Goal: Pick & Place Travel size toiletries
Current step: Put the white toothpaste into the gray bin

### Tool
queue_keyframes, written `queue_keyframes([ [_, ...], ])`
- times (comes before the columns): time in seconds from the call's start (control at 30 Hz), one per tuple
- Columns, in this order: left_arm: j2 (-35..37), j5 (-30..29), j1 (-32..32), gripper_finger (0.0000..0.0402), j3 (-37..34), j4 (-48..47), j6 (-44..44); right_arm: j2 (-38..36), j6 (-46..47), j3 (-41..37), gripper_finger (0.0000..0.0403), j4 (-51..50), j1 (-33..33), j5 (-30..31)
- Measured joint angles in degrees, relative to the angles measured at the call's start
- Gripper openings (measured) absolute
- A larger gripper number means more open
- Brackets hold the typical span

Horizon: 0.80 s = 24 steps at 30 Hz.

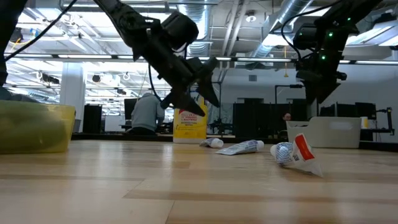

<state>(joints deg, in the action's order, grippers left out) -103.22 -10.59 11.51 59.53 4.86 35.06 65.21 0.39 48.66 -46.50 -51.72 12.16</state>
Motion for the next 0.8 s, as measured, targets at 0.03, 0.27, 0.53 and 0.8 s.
queue_keyframes([
  [0.03, -0.2, 0.3, 0.1, 0.0241, 0.0, 0.0, -0.2, 0.0, 0.2, 0.0, 0.0285, 0.0, 0.0, -0.3],
  [0.27, -0.5, 3.4, -4.8, 0.0241, 0.0, 0.5, -25.2, 0.0, -0.2, 0.0, 0.0285, 0.3, 0.4, -0.5],
  [0.53, -0.9, 6.2, -4.9, 0.0246, 0.1, 0.9, -35.1, 0.0, -0.4, 0.0, 0.0285, 1.0, 0.4, -0.5],
  [0.8, -1.0, 10.6, -0.5, 0.0246, 1.2, 1.4, -36.6, 0.0, -0.3, 0.0, 0.0285, 1.3, 0.4, -3.2],
])
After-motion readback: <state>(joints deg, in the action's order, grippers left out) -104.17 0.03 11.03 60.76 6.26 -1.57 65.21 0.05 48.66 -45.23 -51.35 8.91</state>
